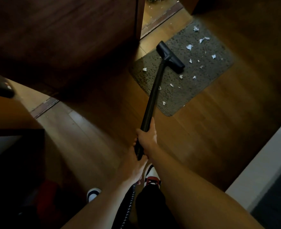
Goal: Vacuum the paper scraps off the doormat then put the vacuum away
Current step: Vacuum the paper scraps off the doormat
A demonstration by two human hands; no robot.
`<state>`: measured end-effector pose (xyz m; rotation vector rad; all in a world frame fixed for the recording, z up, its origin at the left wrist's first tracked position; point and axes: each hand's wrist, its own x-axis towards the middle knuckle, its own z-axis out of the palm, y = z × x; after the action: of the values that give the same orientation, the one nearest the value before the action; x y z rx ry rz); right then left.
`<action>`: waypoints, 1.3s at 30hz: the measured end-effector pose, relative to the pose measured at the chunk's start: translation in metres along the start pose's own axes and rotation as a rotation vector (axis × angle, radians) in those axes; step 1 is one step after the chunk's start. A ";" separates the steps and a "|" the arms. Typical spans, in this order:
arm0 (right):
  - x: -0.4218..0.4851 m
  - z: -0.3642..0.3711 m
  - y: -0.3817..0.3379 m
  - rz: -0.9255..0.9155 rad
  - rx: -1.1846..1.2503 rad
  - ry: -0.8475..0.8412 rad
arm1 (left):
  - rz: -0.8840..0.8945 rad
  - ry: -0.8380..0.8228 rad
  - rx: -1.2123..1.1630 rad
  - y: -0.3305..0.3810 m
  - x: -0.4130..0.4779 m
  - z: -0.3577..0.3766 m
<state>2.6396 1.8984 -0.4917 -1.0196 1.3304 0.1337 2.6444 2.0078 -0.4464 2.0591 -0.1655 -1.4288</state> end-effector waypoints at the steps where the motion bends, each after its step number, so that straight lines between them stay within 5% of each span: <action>1: -0.006 0.007 0.004 0.006 0.002 -0.002 | -0.013 -0.014 0.007 -0.005 -0.006 -0.005; 22: -0.118 0.157 0.076 0.034 0.101 0.004 | -0.105 0.003 0.212 -0.112 -0.109 -0.126; 39: -0.059 0.070 0.035 -0.016 0.049 0.015 | -0.219 -0.050 0.216 -0.033 -0.056 -0.061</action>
<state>2.6518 1.9921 -0.4681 -0.9914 1.3332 0.0816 2.6676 2.0837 -0.4063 2.2749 -0.1217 -1.6576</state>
